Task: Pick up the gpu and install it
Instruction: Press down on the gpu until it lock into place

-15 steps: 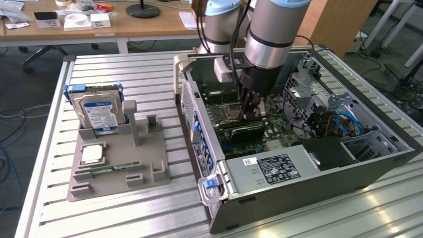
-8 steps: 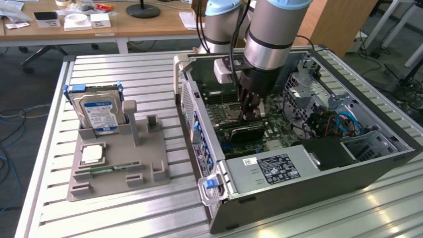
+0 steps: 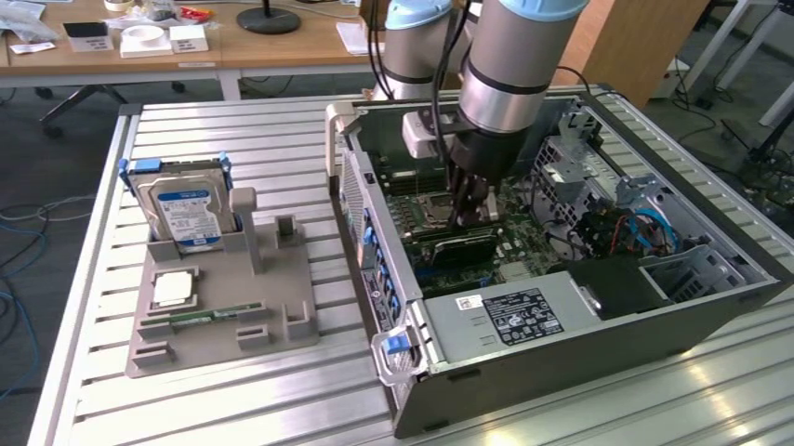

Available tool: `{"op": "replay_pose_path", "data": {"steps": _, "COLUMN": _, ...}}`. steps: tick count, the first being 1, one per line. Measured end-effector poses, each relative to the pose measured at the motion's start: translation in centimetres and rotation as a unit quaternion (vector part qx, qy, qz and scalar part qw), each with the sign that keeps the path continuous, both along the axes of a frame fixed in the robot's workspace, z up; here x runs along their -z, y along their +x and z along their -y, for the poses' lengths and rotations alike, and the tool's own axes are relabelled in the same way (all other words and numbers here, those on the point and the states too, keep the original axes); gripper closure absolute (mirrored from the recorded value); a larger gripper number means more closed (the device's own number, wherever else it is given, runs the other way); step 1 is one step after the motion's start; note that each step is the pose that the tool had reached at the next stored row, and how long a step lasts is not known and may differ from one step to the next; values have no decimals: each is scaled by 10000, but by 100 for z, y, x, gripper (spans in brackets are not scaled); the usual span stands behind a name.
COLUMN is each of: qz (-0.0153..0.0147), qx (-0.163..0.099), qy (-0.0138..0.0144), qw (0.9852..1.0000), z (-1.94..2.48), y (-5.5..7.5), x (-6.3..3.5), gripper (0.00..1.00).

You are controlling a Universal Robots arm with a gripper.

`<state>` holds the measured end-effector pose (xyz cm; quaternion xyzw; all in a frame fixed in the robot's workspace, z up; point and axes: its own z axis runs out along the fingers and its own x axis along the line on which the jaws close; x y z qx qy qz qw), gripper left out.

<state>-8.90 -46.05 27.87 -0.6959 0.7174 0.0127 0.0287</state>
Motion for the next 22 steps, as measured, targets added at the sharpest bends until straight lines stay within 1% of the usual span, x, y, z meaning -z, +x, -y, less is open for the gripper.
{"op": "replay_pose_path", "data": {"steps": 3, "qz": -1, "qx": 0, "qy": -2, "qw": 10000, "z": 1, "y": 0, "x": 19, "gripper": 89}}
{"op": "replay_pose_path", "data": {"steps": 7, "qz": -2, "qx": 0, "qy": -3, "qw": 10000, "z": 1, "y": 0, "x": 20, "gripper": 89}}
{"op": "replay_pose_path", "data": {"steps": 12, "qz": -1, "qx": 0, "qy": -2, "qw": 10000, "z": 1, "y": 0, "x": 65, "gripper": 89}}
{"op": "replay_pose_path", "data": {"steps": 16, "qz": -2, "qx": 0, "qy": -3, "qw": 10000, "z": 1, "y": 0, "x": 66, "gripper": 89}}
{"op": "replay_pose_path", "data": {"steps": 22, "qz": -2, "qx": 0, "qy": -3, "qw": 10000, "z": 1, "y": 0, "x": 99, "gripper": 89}}
